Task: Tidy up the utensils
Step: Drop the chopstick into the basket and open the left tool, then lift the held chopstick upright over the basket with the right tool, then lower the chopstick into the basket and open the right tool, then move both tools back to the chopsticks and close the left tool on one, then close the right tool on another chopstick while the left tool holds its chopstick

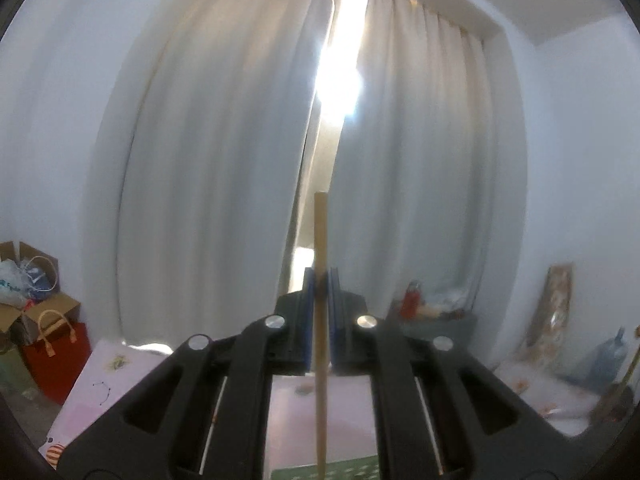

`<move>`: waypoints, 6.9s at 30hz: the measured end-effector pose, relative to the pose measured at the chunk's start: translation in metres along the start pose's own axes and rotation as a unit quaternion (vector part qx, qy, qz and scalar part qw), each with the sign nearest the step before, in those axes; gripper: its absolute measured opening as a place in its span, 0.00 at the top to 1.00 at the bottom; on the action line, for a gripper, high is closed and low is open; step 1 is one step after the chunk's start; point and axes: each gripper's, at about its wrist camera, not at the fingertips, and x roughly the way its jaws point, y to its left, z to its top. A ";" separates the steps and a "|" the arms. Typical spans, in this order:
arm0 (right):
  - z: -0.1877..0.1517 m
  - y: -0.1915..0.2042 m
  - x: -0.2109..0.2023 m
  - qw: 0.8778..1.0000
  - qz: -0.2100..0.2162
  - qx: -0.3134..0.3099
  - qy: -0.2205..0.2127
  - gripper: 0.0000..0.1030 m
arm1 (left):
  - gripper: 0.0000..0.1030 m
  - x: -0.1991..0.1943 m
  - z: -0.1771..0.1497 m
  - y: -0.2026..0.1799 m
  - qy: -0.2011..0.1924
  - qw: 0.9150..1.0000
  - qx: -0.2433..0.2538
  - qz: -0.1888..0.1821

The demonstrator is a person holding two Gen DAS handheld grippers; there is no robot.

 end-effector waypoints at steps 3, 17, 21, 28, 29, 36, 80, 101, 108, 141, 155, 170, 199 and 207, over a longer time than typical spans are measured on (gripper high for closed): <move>0.000 -0.001 0.000 1.000 0.001 0.000 0.000 0.93 | 0.95 0.016 -0.025 0.004 0.026 1.000 0.006 0.012; 0.001 -0.002 -0.001 1.000 0.000 0.001 0.006 0.93 | 0.63 -0.033 -0.046 0.035 0.074 0.997 -0.019 0.021; 0.004 0.000 0.000 1.000 -0.002 0.000 0.015 0.92 | 0.53 -0.061 -0.043 0.039 0.072 0.997 -0.014 0.020; 0.017 0.005 0.001 0.999 -0.020 -0.018 0.022 0.91 | 0.36 -0.100 -0.065 0.042 0.133 0.991 -0.009 0.010; 0.018 0.007 0.002 0.999 -0.024 -0.023 0.023 0.90 | 0.34 -0.104 -0.074 0.042 0.153 0.988 -0.005 0.008; 0.028 0.021 0.013 0.996 -0.051 -0.061 0.031 0.84 | 0.27 -0.116 -0.143 0.035 0.266 0.964 0.015 0.024; 0.106 0.121 -0.218 0.941 0.102 -0.157 -0.283 0.93 | 0.14 -0.131 -0.189 0.033 0.336 0.937 0.036 0.085; 0.196 0.136 -0.123 0.944 0.049 -0.136 -0.297 0.93 | 0.13 -0.139 -0.188 0.044 0.324 0.939 0.016 0.112; 0.188 0.110 -0.114 0.955 -0.007 -0.113 -0.273 0.56 | 0.13 -0.138 -0.191 0.047 0.326 0.938 0.011 0.114; -0.020 0.033 -0.054 0.999 0.022 -0.015 -0.019 0.47 | 0.64 -0.101 -0.218 -0.003 0.377 0.926 0.015 -0.019; -0.026 0.031 -0.052 0.999 0.029 -0.012 -0.020 0.47 | 0.74 -0.094 -0.234 -0.012 0.399 0.916 0.023 -0.020; -0.030 0.052 -0.044 0.998 0.027 -0.055 -0.008 0.55 | 0.93 -0.095 -0.233 0.000 0.403 0.913 0.059 0.025; -0.033 0.067 -0.033 0.989 -0.061 -0.133 -0.001 0.95 | 0.96 -0.096 -0.226 0.025 0.417 0.907 0.022 0.052; -0.025 0.042 -0.044 0.993 -0.057 -0.107 0.005 0.94 | 0.86 -0.085 -0.220 0.027 0.434 0.899 0.020 0.044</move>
